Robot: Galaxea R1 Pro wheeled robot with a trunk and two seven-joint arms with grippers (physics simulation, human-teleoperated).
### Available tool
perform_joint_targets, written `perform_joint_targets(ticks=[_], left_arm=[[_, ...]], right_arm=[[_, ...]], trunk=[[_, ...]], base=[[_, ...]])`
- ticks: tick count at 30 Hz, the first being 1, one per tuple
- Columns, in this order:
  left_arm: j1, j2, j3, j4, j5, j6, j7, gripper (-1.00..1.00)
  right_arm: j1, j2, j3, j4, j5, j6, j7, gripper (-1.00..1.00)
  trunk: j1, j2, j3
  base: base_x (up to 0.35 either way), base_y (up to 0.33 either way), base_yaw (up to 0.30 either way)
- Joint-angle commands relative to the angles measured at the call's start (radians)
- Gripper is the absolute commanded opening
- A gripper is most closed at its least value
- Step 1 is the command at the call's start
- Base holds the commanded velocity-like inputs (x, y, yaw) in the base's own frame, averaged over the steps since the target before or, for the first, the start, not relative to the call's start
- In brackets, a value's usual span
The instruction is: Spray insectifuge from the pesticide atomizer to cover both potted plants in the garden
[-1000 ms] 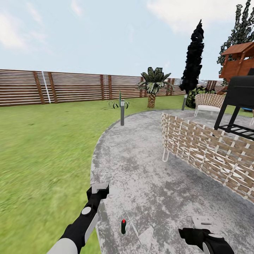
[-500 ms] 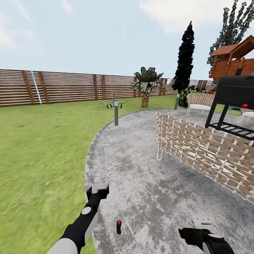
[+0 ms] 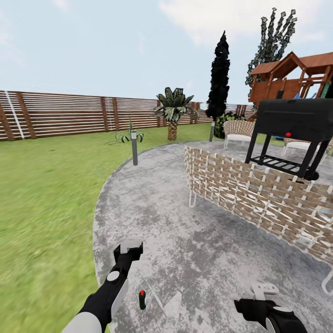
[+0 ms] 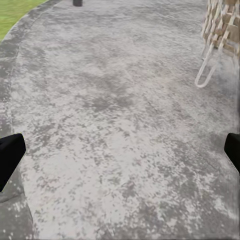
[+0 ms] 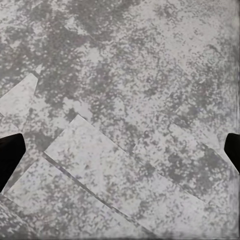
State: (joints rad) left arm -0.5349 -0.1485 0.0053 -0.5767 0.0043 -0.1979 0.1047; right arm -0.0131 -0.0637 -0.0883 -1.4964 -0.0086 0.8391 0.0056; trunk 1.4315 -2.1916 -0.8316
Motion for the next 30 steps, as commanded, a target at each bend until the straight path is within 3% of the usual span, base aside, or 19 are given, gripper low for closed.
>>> perform_joint_targets(ticks=[1,9,30], left_arm=[[0.000,0.000,0.001,0.000,0.000,-0.003,0.003,1.00],[0.000,0.000,0.001,0.000,0.000,-0.003,0.003,1.00],[0.000,0.000,0.001,0.000,0.001,-0.003,0.003,1.00]], right_arm=[[-0.001,0.000,0.000,-0.001,-0.001,0.005,0.001,1.00],[-0.001,0.001,0.001,0.000,-0.001,0.005,0.001,1.00],[-0.001,-0.001,0.002,-0.001,-0.001,0.005,0.001,1.00]], trunk=[[0.004,-0.007,-0.004],[0.034,-0.063,-0.031],[0.115,-0.210,-0.129]], base=[[0.000,0.000,-0.230],[0.000,0.000,-0.049],[0.000,0.000,0.000]])
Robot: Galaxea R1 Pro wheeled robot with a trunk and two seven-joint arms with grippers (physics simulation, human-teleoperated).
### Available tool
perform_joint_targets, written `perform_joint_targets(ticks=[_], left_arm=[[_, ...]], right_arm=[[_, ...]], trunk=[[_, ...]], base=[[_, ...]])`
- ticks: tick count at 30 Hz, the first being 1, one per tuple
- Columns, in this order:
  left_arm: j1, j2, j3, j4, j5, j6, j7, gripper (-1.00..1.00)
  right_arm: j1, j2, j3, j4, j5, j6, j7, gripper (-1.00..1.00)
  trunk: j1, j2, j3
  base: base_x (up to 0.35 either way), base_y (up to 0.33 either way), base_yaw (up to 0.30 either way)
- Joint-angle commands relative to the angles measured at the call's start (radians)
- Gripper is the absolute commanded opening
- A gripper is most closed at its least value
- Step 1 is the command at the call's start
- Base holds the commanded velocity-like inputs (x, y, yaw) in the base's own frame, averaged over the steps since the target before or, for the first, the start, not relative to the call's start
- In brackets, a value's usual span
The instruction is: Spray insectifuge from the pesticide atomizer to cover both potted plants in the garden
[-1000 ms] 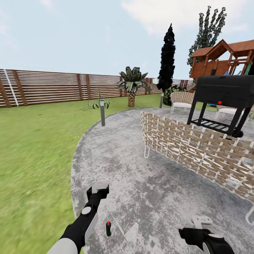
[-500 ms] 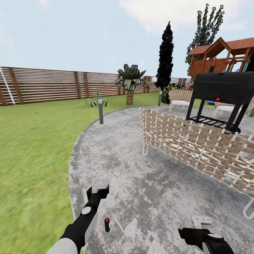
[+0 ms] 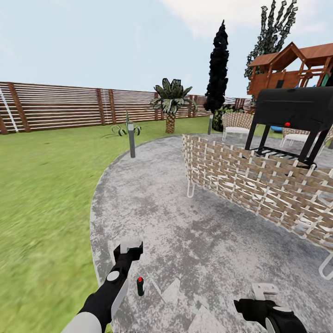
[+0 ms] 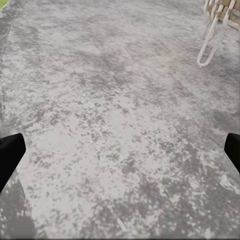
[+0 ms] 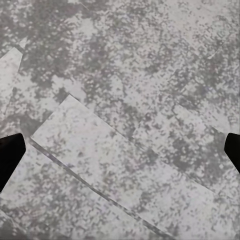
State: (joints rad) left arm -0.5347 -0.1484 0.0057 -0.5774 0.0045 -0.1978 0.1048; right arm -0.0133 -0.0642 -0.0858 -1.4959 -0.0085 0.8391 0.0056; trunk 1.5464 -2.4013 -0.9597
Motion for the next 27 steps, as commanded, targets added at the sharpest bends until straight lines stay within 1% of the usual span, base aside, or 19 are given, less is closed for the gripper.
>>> perform_joint_targets(ticks=[1,14,17,20,21,22,27], left_arm=[[-0.001,0.000,0.000,0.001,0.000,-0.003,0.003,1.00],[-0.001,0.000,0.000,0.001,0.000,-0.003,0.003,1.00],[-0.001,0.000,0.000,0.001,0.000,-0.003,0.003,1.00],[-0.001,0.000,0.000,0.001,0.000,-0.003,0.003,1.00],[-0.001,0.000,0.000,0.001,0.000,-0.003,0.003,1.00],[-0.001,0.000,0.000,0.001,0.000,-0.003,0.003,1.00],[-0.001,0.000,0.000,0.001,0.000,-0.003,0.003,1.00]], right_arm=[[-0.001,0.000,0.000,-0.001,-0.001,0.005,0.001,1.00],[-0.001,-0.001,0.000,-0.003,-0.001,0.005,0.001,1.00],[-0.001,-0.002,-0.001,-0.003,-0.001,0.005,0.001,1.00],[-0.001,-0.002,-0.024,-0.003,0.000,0.005,0.001,1.00],[-0.001,-0.002,-0.050,-0.003,-0.001,0.005,0.001,1.00],[-0.001,-0.002,-0.058,-0.003,0.000,0.005,0.001,1.00],[-0.001,-0.002,-0.071,-0.003,0.000,0.005,0.001,1.00]], trunk=[[0.004,-0.008,-0.006],[0.054,-0.099,-0.050],[0.055,-0.099,-0.061],[0.056,-0.100,-0.073],[0.057,-0.100,-0.077],[0.057,-0.101,-0.081],[0.059,-0.102,-0.100]], base=[[0.000,0.000,0.000],[0.000,0.000,0.000],[0.000,0.000,0.000],[0.000,0.000,0.000],[0.000,0.000,0.000],[0.000,0.000,0.000],[0.000,0.000,0.000]])
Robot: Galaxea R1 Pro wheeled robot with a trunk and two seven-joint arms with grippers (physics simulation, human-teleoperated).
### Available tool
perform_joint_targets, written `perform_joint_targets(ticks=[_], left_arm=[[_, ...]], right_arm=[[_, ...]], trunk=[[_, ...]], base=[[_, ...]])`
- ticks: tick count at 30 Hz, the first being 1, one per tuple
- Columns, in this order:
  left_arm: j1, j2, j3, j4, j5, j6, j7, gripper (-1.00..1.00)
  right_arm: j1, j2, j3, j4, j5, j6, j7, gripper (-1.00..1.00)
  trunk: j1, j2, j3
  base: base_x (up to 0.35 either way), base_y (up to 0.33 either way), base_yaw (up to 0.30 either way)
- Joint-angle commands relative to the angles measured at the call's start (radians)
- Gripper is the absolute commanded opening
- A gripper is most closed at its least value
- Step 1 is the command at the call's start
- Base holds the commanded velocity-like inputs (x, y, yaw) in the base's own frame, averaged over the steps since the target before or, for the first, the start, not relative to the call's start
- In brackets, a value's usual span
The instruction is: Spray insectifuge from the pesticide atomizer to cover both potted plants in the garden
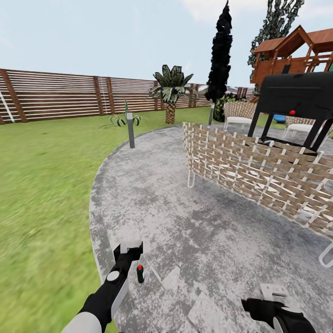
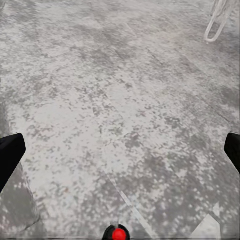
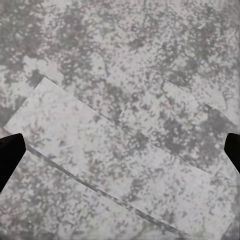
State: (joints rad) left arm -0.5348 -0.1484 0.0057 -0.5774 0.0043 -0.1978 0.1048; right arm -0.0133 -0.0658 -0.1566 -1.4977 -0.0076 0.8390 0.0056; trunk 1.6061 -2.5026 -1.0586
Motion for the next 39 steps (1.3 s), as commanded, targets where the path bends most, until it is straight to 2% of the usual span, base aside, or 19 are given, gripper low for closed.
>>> perform_joint_targets(ticks=[1,10,21,39], left_arm=[[-0.001,0.000,0.000,0.001,0.000,-0.003,0.003,1.00],[-0.001,0.000,0.000,0.001,0.000,-0.003,0.003,1.00],[-0.001,0.000,0.000,0.001,0.000,-0.003,0.003,1.00],[-0.001,0.000,0.000,0.001,0.000,-0.003,0.003,1.00]], right_arm=[[0.000,0.000,-0.001,-0.001,-0.001,0.005,0.001,1.00],[0.000,0.000,-0.003,-0.001,0.000,0.005,0.001,1.00],[0.000,0.000,-0.003,-0.001,0.000,0.005,0.001,1.00],[0.000,-0.002,-0.004,-0.001,0.004,0.005,0.000,1.00]], trunk=[[0.000,-0.001,-0.005],[0.004,-0.003,-0.041],[0.009,-0.005,-0.097],[0.009,-0.005,-0.099]], base=[[0.000,0.000,0.000],[0.000,0.000,0.000],[0.000,0.000,0.000],[0.000,0.000,0.000]])
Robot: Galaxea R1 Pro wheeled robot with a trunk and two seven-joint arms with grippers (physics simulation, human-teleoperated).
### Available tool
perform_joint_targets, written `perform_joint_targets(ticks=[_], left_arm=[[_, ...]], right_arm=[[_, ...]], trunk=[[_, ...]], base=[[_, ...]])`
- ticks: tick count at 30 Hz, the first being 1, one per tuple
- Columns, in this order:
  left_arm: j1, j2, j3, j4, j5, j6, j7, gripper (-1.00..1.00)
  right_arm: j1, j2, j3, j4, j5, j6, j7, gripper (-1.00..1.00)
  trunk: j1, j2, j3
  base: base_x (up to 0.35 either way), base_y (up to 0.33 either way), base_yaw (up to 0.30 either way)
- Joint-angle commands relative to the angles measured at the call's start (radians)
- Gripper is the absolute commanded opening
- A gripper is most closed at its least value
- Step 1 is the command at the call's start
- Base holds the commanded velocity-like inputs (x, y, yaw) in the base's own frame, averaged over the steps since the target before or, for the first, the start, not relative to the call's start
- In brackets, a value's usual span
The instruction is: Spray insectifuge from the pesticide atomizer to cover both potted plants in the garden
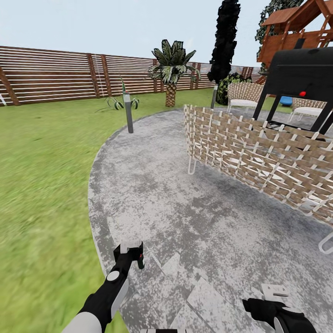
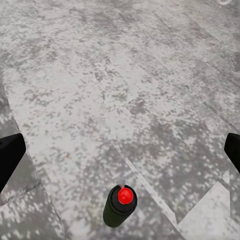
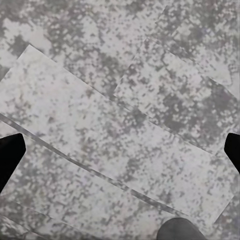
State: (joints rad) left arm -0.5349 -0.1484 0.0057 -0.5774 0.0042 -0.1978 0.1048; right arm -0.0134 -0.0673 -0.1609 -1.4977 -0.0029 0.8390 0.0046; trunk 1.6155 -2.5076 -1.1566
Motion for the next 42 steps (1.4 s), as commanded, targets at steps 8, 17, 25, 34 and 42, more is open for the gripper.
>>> perform_joint_targets(ticks=[8,17,25,34,42], left_arm=[[0.000,0.000,0.000,-0.001,0.000,-0.003,0.003,1.00],[0.000,0.000,0.000,-0.001,0.000,-0.003,0.003,1.00],[0.000,0.000,0.000,-0.001,0.000,-0.003,0.003,1.00],[0.000,0.000,0.000,-0.001,0.000,-0.003,0.003,1.00],[0.000,0.000,0.000,-0.001,0.000,-0.003,0.003,1.00]], right_arm=[[0.000,0.000,0.001,0.001,0.004,0.005,0.000,1.00],[0.000,0.000,0.000,0.001,0.004,0.005,0.000,1.00],[0.000,0.000,0.000,0.001,0.002,0.005,0.001,1.00],[0.000,0.000,0.000,0.001,0.001,0.005,0.000,1.00],[0.000,0.000,0.001,0.001,0.000,0.005,0.001,1.00]], trunk=[[0.000,0.000,-0.001],[0.000,0.000,-0.001],[0.000,0.000,-0.001],[0.000,0.000,-0.001],[0.000,0.000,-0.001]], base=[[0.000,0.000,0.000],[0.000,0.000,0.000],[0.000,0.000,0.000],[0.000,0.000,0.000],[0.000,0.000,0.000]])
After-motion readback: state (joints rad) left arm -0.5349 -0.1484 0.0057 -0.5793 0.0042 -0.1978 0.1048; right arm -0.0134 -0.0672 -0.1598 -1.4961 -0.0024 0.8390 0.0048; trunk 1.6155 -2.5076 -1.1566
